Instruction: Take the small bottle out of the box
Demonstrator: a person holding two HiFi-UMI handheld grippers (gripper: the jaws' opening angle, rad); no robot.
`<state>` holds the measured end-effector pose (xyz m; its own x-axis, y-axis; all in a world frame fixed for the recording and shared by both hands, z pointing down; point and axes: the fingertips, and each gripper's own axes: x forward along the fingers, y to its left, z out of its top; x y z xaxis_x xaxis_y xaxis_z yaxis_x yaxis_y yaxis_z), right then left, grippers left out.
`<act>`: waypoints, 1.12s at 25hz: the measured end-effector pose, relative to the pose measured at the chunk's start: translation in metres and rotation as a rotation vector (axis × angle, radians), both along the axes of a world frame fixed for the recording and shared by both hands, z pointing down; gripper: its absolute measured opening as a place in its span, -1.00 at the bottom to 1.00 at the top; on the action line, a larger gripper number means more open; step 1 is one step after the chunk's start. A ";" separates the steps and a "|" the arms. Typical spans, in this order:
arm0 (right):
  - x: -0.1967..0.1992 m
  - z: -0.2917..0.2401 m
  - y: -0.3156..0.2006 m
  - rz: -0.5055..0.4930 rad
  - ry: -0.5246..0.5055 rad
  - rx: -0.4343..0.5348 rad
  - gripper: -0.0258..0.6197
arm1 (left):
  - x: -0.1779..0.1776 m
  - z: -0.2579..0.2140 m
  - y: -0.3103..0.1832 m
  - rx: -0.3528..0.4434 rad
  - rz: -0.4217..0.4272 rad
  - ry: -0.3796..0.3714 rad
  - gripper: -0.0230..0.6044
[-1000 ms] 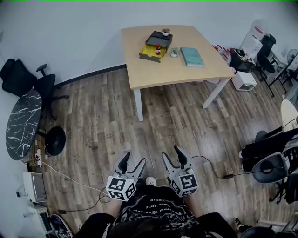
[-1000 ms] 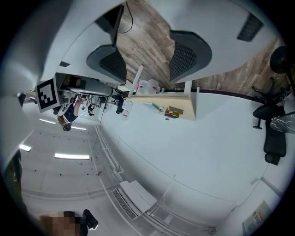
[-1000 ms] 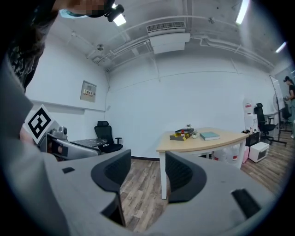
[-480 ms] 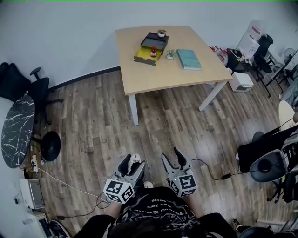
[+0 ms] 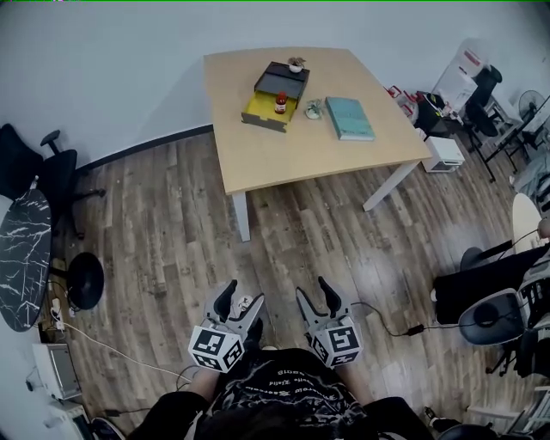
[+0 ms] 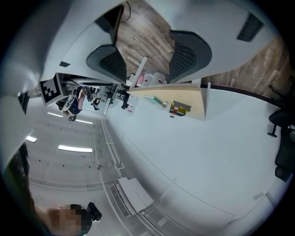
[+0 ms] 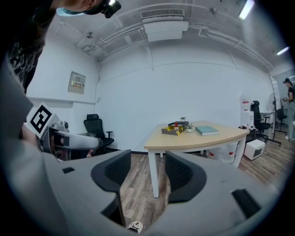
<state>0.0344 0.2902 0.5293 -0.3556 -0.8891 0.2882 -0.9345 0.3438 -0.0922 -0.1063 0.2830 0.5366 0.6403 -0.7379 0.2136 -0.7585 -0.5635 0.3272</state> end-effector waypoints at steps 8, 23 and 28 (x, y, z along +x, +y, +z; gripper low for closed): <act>-0.022 0.001 -0.077 0.027 -0.011 -0.002 -0.16 | -0.012 0.004 -0.072 -0.026 0.074 -0.023 0.03; -0.043 0.014 -0.153 0.103 -0.022 -0.026 -0.16 | -0.030 0.009 -0.175 -0.016 0.111 -0.046 0.03; -0.037 0.011 -0.165 0.123 -0.033 -0.020 -0.16 | -0.026 0.007 -0.186 -0.007 0.114 -0.059 0.02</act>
